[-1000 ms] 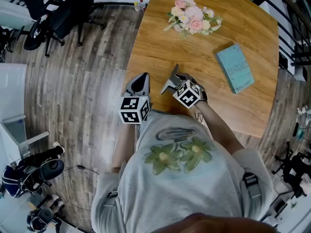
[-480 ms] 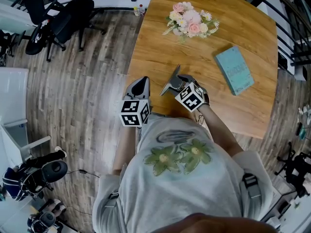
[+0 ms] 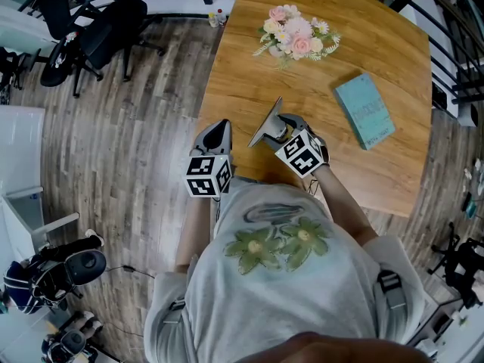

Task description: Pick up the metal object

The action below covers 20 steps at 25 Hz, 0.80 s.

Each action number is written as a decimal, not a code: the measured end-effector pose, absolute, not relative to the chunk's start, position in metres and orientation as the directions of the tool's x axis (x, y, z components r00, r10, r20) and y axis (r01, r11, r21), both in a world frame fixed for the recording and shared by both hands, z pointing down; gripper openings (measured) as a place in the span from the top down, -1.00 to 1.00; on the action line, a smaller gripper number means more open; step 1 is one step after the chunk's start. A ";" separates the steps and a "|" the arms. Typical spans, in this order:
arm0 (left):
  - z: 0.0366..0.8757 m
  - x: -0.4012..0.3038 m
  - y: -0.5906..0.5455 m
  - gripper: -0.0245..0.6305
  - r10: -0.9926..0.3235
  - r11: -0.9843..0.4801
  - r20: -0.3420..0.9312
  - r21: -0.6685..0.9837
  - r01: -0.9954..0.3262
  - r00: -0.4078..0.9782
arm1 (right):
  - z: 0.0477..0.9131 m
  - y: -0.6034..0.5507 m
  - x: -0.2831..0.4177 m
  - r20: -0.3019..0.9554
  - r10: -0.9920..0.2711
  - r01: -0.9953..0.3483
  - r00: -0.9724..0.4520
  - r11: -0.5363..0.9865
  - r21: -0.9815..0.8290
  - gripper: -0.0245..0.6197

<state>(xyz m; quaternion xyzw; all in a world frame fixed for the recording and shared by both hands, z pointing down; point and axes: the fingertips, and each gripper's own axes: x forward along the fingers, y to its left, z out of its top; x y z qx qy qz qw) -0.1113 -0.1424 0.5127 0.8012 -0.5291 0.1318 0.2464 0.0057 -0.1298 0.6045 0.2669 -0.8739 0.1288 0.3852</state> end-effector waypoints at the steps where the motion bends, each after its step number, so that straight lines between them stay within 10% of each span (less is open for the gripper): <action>1: 0.513 -0.112 -0.142 0.89 -0.783 -0.318 0.471 0.256 -0.913 0.405 | 0.602 -0.130 0.006 0.737 -0.370 -0.565 -0.565 0.825 -0.018 0.02; 20: 0.512 -0.108 -0.144 0.89 -0.782 -0.331 0.469 0.246 -0.911 0.411 | 0.547 -0.139 0.011 0.658 -0.452 -0.572 -0.603 0.820 0.039 0.02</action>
